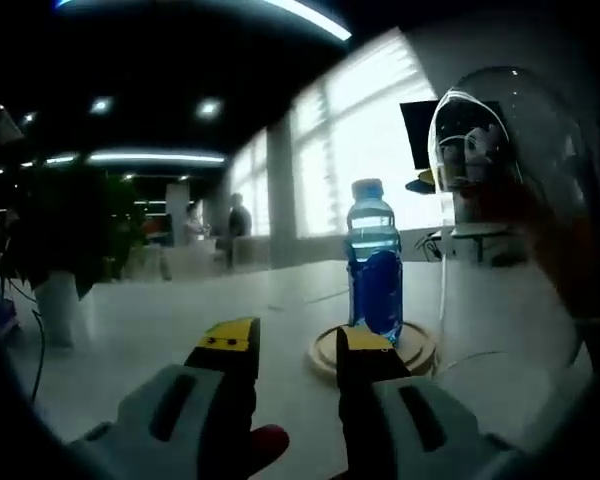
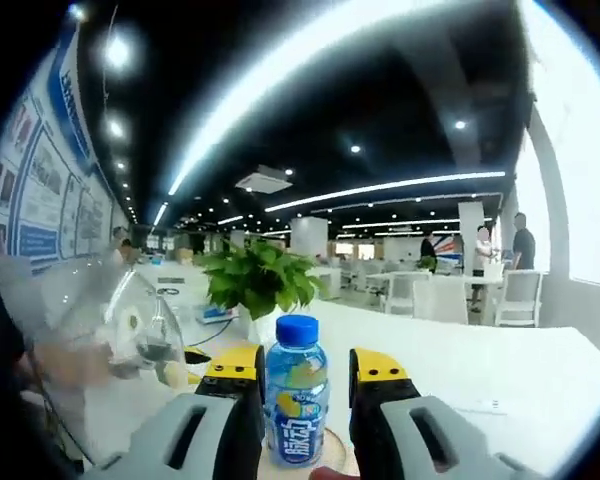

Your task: Open the cover put in the Mizone put the cover back on

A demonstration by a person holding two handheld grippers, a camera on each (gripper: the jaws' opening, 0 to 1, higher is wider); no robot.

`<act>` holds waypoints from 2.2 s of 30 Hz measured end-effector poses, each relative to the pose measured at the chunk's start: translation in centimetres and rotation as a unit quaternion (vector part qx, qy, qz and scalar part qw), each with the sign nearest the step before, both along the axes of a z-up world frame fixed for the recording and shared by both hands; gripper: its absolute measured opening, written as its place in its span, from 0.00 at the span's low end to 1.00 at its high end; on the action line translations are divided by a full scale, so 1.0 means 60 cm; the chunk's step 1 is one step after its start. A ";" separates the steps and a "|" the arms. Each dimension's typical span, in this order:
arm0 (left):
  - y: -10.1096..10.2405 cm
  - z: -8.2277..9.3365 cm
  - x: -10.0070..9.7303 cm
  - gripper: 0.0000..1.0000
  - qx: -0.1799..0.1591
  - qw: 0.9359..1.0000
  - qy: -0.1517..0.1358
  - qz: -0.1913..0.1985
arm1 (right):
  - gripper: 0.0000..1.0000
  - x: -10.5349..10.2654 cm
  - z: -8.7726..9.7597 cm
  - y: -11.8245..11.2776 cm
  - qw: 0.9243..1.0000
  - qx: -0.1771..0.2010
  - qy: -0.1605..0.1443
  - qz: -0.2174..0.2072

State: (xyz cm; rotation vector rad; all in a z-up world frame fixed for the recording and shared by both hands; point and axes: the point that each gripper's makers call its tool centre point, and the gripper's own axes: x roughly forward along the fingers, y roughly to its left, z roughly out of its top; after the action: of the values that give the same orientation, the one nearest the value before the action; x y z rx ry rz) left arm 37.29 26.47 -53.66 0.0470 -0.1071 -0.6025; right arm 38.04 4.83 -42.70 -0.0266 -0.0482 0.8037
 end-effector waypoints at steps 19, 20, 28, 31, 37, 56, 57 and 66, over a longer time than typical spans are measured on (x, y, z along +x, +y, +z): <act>0.012 -0.001 0.007 0.24 0.008 1.000 -0.003 0.015 | 0.26 -0.047 -0.056 -0.066 0.999 0.027 0.009 -0.035; 0.012 -0.001 0.007 0.24 0.004 1.000 -0.001 0.014 | 0.26 -0.049 -0.060 -0.069 0.999 0.028 0.008 -0.037; 0.012 0.000 0.007 0.25 -0.017 1.000 0.008 0.010 | 0.26 -0.059 -0.114 -0.094 0.997 0.040 0.027 -0.056; 0.013 -0.001 0.010 0.25 -0.020 1.000 0.010 0.010 | 0.26 -0.057 -0.136 -0.103 0.996 0.030 0.031 -0.072; 0.009 -0.004 0.008 0.24 0.002 1.000 0.004 0.009 | 0.26 -0.058 -0.157 -0.110 0.996 0.028 0.027 -0.081; 0.017 -0.008 0.015 0.24 -0.009 1.000 0.012 0.022 | 0.26 -0.040 -0.218 -0.136 0.992 0.057 0.044 -0.099; 0.015 -0.010 0.015 0.24 -0.004 1.000 0.013 0.021 | 0.26 -0.041 -0.218 -0.136 0.992 0.057 0.045 -0.099; 0.006 -0.011 0.007 0.25 -0.006 1.000 0.017 0.014 | 0.26 -0.046 -0.218 -0.132 0.993 0.059 0.043 -0.094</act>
State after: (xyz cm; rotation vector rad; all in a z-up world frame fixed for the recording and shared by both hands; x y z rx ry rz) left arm 37.72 26.85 -54.30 0.0255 -0.0766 -0.5751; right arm 35.28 -3.10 -55.78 0.1137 -0.0108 0.6124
